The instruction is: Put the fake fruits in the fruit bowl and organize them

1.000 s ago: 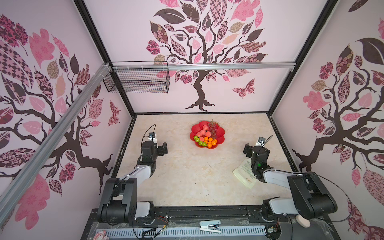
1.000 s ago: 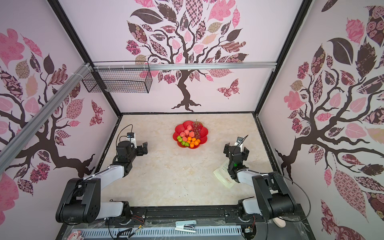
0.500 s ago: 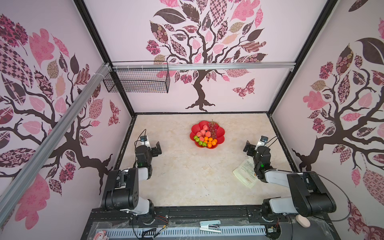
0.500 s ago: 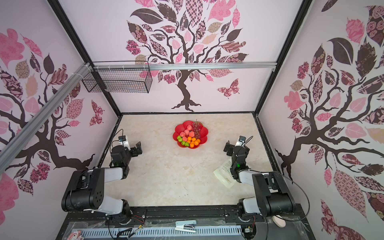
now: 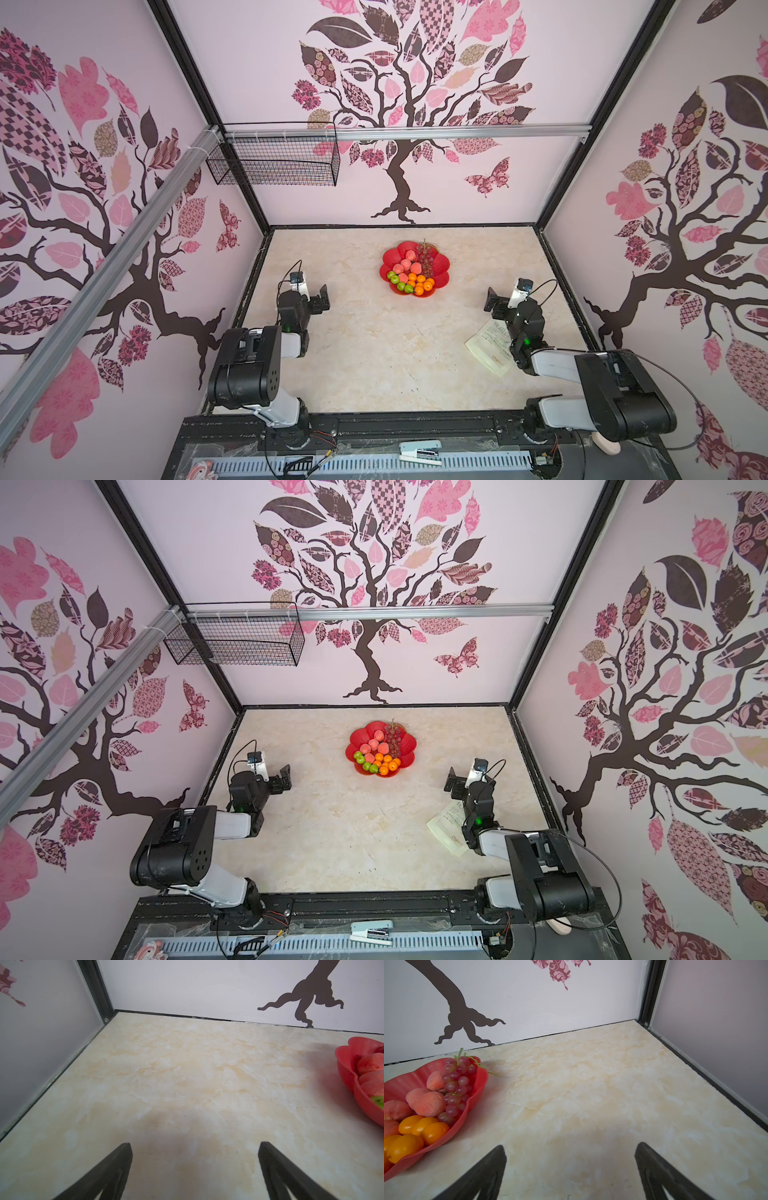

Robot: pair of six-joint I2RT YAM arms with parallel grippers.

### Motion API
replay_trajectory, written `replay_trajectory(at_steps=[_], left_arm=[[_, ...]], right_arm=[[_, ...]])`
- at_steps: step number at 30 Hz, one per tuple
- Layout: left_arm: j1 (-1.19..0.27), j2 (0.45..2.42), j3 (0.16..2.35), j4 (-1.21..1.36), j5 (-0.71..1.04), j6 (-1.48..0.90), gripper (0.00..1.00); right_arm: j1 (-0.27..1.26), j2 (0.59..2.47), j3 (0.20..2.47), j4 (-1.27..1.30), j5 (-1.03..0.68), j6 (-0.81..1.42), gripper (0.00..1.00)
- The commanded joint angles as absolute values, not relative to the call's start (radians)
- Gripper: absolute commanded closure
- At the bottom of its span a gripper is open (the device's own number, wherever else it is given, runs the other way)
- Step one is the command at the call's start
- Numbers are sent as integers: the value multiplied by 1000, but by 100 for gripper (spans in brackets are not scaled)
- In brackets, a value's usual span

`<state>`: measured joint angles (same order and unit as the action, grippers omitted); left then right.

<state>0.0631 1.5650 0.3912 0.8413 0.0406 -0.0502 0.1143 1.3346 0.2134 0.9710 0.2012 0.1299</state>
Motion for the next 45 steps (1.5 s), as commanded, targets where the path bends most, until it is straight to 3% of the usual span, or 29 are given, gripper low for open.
replay_trajectory(at_steps=[1, 3, 11, 14, 18, 22, 25, 30, 45], left_arm=[[51, 1552, 396, 837, 6, -32, 2], [44, 1562, 391, 859, -5, -28, 2], [42, 1556, 395, 845, -11, -30, 2], [42, 1556, 394, 845, -11, -29, 2], [41, 1557, 396, 844, -11, -28, 1], [41, 1557, 394, 845, -14, -31, 1], [41, 1557, 395, 845, -15, -32, 2], [41, 1555, 392, 847, -17, -28, 2], [39, 1559, 402, 836, -20, -29, 1]], right_arm=[[109, 1298, 202, 1010, 302, 143, 0], [95, 1303, 197, 1030, 347, 141, 0], [61, 1316, 235, 965, 131, 139, 0], [62, 1329, 250, 954, 166, 134, 0], [50, 1381, 256, 1044, 220, 85, 0], [18, 1495, 287, 1084, 166, 102, 0], [16, 1582, 248, 1264, 98, 77, 0], [16, 1548, 280, 1145, 95, 72, 0], [16, 1550, 280, 1150, 93, 69, 0]])
